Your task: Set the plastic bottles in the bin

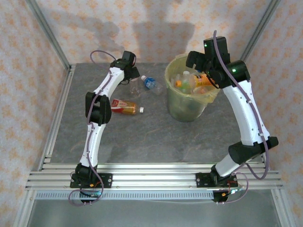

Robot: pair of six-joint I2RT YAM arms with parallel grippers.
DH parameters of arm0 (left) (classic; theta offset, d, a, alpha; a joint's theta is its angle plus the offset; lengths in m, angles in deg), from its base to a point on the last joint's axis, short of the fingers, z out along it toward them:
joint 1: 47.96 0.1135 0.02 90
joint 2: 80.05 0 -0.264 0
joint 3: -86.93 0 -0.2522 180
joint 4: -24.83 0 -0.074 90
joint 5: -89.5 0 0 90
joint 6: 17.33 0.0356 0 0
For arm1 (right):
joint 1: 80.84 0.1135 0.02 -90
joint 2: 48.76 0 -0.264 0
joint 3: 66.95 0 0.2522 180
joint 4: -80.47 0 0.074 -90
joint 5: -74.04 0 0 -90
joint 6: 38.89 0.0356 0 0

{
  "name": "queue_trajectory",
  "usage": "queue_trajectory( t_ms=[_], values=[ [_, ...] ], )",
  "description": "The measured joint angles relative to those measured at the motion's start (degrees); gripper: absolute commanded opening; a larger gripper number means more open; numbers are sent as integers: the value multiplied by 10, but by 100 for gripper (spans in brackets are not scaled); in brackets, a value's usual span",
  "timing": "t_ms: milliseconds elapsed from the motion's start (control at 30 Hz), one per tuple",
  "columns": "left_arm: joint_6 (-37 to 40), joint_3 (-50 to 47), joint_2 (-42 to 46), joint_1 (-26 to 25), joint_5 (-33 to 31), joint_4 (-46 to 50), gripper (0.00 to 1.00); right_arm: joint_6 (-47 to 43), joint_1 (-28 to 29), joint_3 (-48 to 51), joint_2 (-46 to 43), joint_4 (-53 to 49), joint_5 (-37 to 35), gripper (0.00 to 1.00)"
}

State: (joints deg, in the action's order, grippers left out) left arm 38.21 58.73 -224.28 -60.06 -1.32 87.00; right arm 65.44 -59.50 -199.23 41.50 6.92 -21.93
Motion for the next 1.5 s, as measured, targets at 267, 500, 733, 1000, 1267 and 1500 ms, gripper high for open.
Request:
queue_trajectory(
  t_ms=[267, 500, 733, 1000, 1267, 1500],
  values=[
    [-3, 27, -39, 1, 23, -3, 87, 0, 0, 0, 1, 7, 1, 99],
    [-22, 29, -69, 8, 30, -3, 75, 0, 0, 0, 8, 7, 9, 99],
    [-37, 30, -73, 24, 30, -2, 51, 0, 0, 0, 11, 7, 11, 99],
    [-26, 33, -64, 31, 29, -2, 39, -1, 0, 9, 11, 17, 17, 99],
    [38, -14, 94, 31, 33, -14, 37, -2, 0, 24, 11, 42, 75, 99],
    [111, -158, 319, 14, 70, -101, 36, 7, 0, 41, 6, 99, 188, 99]
  ],
)
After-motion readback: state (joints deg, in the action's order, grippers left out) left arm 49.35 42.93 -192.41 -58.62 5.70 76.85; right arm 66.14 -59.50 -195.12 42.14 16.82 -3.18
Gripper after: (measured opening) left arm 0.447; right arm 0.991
